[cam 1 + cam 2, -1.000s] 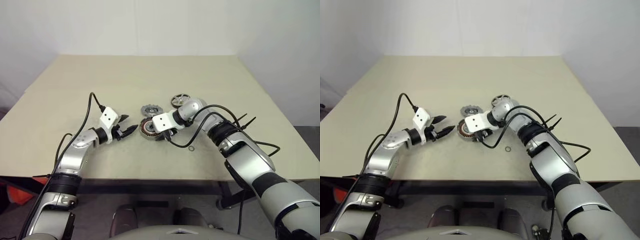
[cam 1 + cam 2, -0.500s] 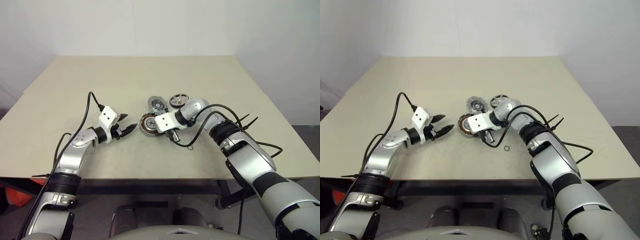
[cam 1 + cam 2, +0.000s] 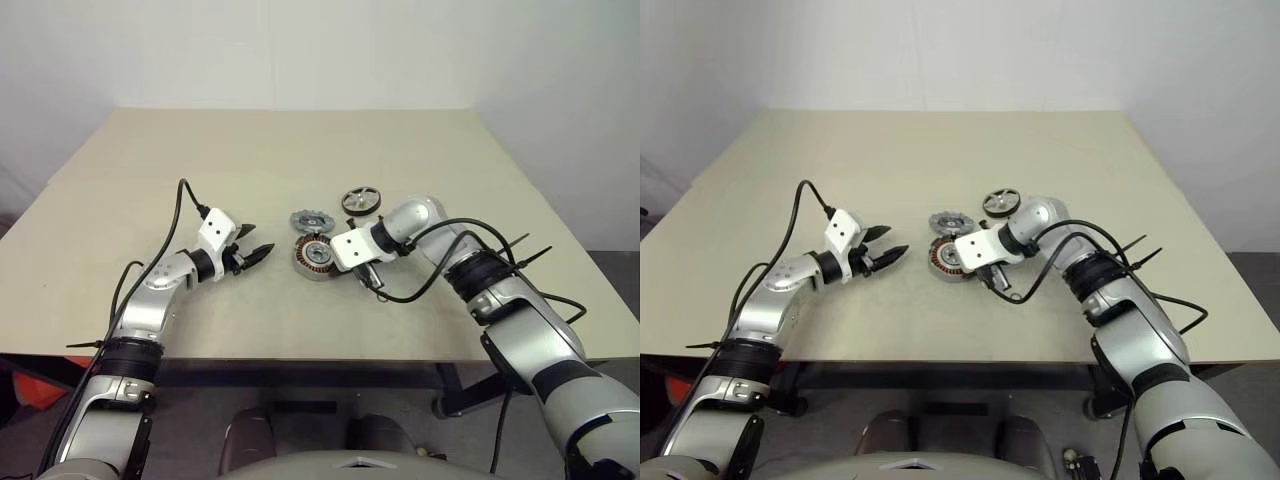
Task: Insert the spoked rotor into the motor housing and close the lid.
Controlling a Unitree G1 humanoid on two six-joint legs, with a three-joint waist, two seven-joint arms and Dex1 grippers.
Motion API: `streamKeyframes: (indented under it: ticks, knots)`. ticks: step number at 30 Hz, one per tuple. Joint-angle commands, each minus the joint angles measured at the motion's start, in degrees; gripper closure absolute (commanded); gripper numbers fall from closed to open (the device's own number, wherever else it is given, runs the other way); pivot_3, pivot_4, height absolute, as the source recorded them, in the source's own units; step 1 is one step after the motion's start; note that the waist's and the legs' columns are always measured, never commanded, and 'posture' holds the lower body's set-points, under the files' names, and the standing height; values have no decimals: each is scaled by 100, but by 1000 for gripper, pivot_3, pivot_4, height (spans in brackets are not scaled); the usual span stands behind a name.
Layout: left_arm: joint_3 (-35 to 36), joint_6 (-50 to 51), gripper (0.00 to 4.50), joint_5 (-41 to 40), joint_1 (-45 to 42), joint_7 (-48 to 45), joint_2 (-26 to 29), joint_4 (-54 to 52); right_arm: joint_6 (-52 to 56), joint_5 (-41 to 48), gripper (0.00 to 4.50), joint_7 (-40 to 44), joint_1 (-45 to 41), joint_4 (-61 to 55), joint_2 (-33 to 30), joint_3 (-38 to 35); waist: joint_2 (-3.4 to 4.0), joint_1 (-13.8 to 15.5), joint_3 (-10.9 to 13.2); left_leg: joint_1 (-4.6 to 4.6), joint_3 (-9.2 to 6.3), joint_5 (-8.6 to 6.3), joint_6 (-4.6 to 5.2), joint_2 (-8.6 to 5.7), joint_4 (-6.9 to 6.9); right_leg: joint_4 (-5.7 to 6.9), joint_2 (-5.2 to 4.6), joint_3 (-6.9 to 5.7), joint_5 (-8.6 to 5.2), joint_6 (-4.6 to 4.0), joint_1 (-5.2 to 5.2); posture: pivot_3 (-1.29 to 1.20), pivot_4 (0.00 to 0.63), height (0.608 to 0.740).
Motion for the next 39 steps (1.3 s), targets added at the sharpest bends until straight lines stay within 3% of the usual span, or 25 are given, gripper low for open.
streamKeyframes:
  ticks: [1, 11, 27, 32, 39]
  knots:
    - [55, -135, 1261, -7, -147, 15, 7, -45, 32, 127, 4470, 54, -12, -397, -179, -187, 0, 0, 0, 0, 0, 1, -1, 0, 0, 1, 0, 0, 0, 0, -1, 0, 0, 740]
    - [18, -149, 1261, 19, -156, -19, -8, -31, -152, -239, 4470, -416, -63, 43, -221, -80, -1, -4, 0, 6, 0, 4, -6, 0, 2, 10, 0, 1, 0, 0, 0, 0, 0, 740]
    - [-5, -135, 1261, 30, -140, 22, -34, -30, -142, -161, 4470, 47, 187, -509, -630, -43, -1, 45, -1, 3, -1, 2, -2, 0, 4, 6, -2, 1, 1, 0, 4, 0, 0, 740]
    - [-31, -87, 1261, 3, -125, -14, -62, -78, 13, 6, 3279, -63, 220, -713, -558, -207, -1, 52, -1, 6, -1, 2, -3, 0, 4, 7, -1, 2, 1, 0, 4, 0, 0, 740]
    - [-77, -17, 1261, -70, -91, -204, -74, -148, 989, 681, 3279, -122, 565, -1800, -721, -806, -1, 94, -1, 9, -1, 3, -4, 1, 4, 10, -1, 2, 1, 0, 4, 0, 0, 740]
